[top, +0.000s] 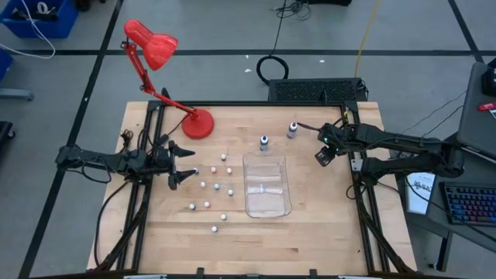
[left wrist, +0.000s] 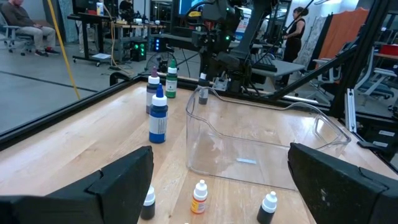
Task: Pick & Place food coloring
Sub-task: Put the black food coloring bottle into the transparent container
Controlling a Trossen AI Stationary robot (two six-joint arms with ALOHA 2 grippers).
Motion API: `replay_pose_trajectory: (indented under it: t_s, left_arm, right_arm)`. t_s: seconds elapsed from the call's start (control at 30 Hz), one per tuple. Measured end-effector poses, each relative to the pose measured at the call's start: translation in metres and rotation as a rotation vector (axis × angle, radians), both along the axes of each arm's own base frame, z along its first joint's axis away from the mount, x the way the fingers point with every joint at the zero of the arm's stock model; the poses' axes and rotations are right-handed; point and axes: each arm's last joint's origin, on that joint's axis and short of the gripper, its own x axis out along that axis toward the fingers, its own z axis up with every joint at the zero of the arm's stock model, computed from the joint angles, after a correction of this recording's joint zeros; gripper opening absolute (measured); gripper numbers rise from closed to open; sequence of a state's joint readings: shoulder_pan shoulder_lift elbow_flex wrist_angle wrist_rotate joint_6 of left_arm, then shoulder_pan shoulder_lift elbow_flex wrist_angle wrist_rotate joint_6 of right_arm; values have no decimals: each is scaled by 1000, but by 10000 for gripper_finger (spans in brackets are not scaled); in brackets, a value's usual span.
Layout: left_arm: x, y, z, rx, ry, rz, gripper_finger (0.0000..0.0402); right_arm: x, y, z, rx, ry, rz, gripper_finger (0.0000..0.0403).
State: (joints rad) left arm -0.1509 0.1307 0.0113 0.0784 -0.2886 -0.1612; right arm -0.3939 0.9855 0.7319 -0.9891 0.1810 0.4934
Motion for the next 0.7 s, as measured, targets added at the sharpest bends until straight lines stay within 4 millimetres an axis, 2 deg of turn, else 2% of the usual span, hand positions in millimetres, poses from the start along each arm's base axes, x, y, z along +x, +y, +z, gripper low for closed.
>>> replay_pose_trajectory:
  t_s: [0.4,0.57,0.7]
  left_arm:
    - [0,0,0,0,0,0,365]
    - [0,0,0,0,0,0,365]
    - [0,0,0,0,0,0,365]
  right_arm:
    - [-2,1,0,-3,28,15,113]
    - [-1,-1,0,-33,35,47,112]
    - [9,-1,5,-65,-51,88,111]
